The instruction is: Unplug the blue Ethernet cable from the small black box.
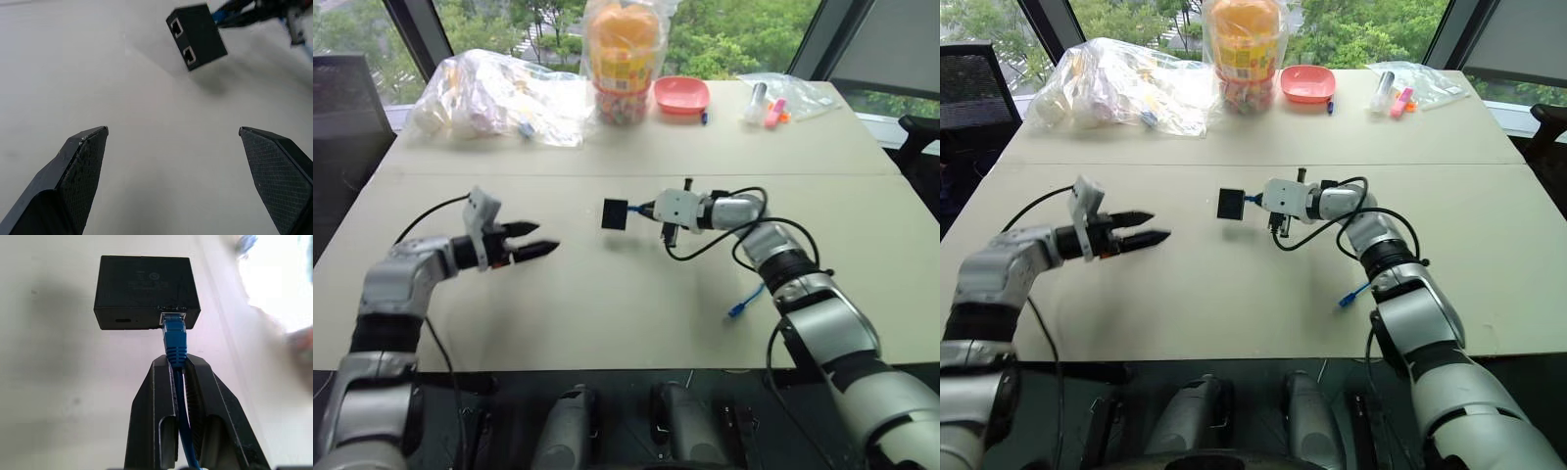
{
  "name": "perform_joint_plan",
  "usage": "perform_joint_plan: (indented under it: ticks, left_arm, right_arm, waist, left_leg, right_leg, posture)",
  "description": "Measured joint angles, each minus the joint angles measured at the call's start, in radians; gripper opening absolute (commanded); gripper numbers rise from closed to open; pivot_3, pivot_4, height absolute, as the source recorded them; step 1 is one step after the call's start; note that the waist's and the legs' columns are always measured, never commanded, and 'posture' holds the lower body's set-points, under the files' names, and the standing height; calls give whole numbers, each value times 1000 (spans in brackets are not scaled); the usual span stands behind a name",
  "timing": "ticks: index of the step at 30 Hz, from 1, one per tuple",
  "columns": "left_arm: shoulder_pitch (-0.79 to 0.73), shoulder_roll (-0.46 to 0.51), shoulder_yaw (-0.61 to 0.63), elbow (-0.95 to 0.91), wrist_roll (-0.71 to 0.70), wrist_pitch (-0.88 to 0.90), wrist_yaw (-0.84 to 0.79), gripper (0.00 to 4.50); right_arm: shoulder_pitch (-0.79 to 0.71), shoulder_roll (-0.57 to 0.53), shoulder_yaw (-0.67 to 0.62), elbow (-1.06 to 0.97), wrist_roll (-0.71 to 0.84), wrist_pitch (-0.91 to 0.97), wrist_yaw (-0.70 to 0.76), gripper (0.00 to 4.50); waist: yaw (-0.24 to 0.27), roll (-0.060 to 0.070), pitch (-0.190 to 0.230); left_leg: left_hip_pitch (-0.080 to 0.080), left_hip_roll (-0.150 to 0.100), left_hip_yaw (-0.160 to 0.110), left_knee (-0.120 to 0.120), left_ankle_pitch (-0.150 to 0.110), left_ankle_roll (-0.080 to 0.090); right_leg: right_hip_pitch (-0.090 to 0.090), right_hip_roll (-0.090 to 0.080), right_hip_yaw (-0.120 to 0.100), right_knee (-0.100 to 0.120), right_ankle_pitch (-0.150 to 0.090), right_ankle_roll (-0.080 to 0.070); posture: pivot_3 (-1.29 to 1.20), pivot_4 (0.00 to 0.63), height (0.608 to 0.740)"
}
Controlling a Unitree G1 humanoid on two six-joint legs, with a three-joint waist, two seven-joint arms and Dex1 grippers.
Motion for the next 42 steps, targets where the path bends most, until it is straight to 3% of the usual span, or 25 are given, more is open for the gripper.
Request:
perform_joint_plan:
  ticks: [6,13,16,24,26,29,34,37,42]
  left_arm:
    - [-252,-81,-38,267,19,-5,-147,4500]
    - [-460,-189,-100,643,177,-208,-219,4500]
    - [-507,-222,-80,756,205,-244,-218,3686]
    - [-575,-245,-27,811,214,-236,-321,504]
    - [-575,-244,-27,815,225,-235,-337,472]
    - [-575,-244,-25,815,240,-234,-344,472]
    - [-574,-258,-21,814,255,-233,-330,472]
    - [-569,-248,11,815,253,-216,-321,472]
    - [-569,-247,62,813,226,-166,-324,472]
  right_arm:
    - [60,-55,-7,-206,-76,-16,-118,52]
    - [86,-65,-17,-345,-101,30,-175,52]
    - [109,-69,-19,-387,-100,53,-181,0]
    - [156,-83,-33,-473,-99,120,-177,0]
    - [167,-83,-33,-488,-98,129,-172,0]
    - [173,-81,-35,-503,-70,148,-147,1162]
    - [226,-106,-52,-603,-33,253,-95,3586]
    - [393,-74,-137,-734,122,458,-55,3586]
    - [554,131,-304,-917,464,834,-134,3586]
  waist:
    - [-2,0,0]
    - [2,-1,0]
    - [2,-1,1]
    - [1,-2,1]
    - [1,-2,1]
    - [1,-2,1]
    - [7,-2,1]
    - [9,-3,1]
    - [1,-3,1]
  left_leg:
    - [2,2,5,0,-1,2]
    - [3,1,6,2,0,5]
    - [2,1,6,2,0,5]
    - [2,1,5,2,0,6]
    - [2,1,5,2,0,6]
    - [2,1,5,2,0,6]
    - [2,1,4,2,0,6]
    - [2,1,1,3,-1,7]
    - [4,1,2,3,-1,7]
  right_leg:
    - [0,6,-1,2,-1,2]
    - [3,6,1,1,-2,3]
    - [3,6,1,1,-2,3]
    - [3,6,1,1,-2,4]
    - [3,6,1,1,-2,4]
    - [3,6,1,1,-2,4]
    - [3,6,1,1,-2,4]
    - [6,6,0,1,-2,4]
    - [5,5,0,2,-1,5]
  posture:
    - [0,150,740]
    - [0,150,740]
    - [0,150,740]
    - [0,150,740]
    - [0,150,740]
    - [0,150,740]
    - [0,150,740]
    - [0,150,740]
    - [0,150,740]
